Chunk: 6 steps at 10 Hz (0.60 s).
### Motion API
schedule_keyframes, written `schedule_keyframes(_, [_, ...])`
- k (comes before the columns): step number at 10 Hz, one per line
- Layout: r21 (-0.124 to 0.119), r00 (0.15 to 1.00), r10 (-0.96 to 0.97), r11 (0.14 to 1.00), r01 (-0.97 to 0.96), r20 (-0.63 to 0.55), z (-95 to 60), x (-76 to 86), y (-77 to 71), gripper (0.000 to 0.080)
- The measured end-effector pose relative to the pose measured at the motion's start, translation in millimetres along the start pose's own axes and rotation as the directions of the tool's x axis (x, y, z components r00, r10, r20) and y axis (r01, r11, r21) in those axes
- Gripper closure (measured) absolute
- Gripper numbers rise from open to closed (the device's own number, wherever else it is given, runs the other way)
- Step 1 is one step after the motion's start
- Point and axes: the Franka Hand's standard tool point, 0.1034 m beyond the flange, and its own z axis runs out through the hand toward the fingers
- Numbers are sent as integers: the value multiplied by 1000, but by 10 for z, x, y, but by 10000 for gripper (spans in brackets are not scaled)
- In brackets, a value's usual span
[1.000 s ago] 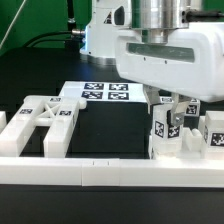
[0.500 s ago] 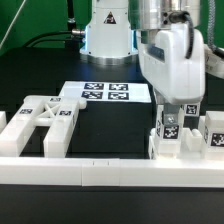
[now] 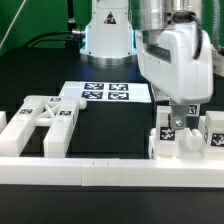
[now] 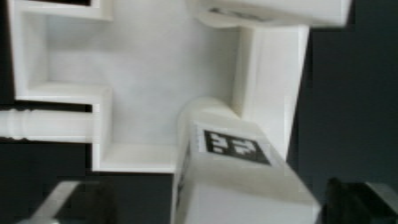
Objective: Assemble chair
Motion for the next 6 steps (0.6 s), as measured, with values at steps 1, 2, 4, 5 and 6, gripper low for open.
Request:
schedule_keyframes(1, [-1, 998, -62, 998, 62, 0, 4, 5, 4, 159])
schedule_keyframes(2, [-1, 995, -98, 995, 98, 0, 4, 5, 4, 152])
schedule_keyframes(4, [-1, 965, -264, 965, 264, 0, 4, 10, 5, 151])
schedule_keyframes(5, [-2, 923, -384, 923, 384, -1, -1, 17, 1, 151])
schedule_keyframes(6, [-1, 867, -499, 867, 499, -4, -2, 28, -1, 151])
